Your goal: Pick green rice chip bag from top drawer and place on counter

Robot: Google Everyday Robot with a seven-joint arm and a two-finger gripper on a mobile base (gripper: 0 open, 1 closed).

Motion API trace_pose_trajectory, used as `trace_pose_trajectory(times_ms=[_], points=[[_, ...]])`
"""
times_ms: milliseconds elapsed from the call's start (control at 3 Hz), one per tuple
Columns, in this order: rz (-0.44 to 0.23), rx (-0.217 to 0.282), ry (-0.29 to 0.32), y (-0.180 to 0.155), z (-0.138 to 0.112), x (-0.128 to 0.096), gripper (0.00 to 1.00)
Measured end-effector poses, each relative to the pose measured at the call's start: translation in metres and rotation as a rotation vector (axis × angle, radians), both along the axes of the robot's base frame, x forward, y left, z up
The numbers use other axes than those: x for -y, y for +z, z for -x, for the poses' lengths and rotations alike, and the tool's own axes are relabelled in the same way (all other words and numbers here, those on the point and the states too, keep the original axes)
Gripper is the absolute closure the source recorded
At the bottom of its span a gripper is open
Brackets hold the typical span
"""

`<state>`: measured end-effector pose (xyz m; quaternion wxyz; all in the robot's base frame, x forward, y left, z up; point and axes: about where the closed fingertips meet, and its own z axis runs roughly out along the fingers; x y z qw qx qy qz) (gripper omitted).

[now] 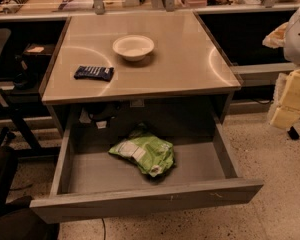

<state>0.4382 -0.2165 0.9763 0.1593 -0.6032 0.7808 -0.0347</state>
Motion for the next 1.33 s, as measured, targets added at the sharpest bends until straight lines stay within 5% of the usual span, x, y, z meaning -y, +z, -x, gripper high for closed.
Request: trace_pose_trajectory(times_ms=[333,1000,1333], points=[[0.001,-0.002,-0.013,-0.005,0.000,-0.006,0.00],[-0.029,-0.108,0.021,-0.078,0.018,-0.100,0.00],[-0.030,-0.107,0.021,-0.078,0.018,-0.100,0.00]])
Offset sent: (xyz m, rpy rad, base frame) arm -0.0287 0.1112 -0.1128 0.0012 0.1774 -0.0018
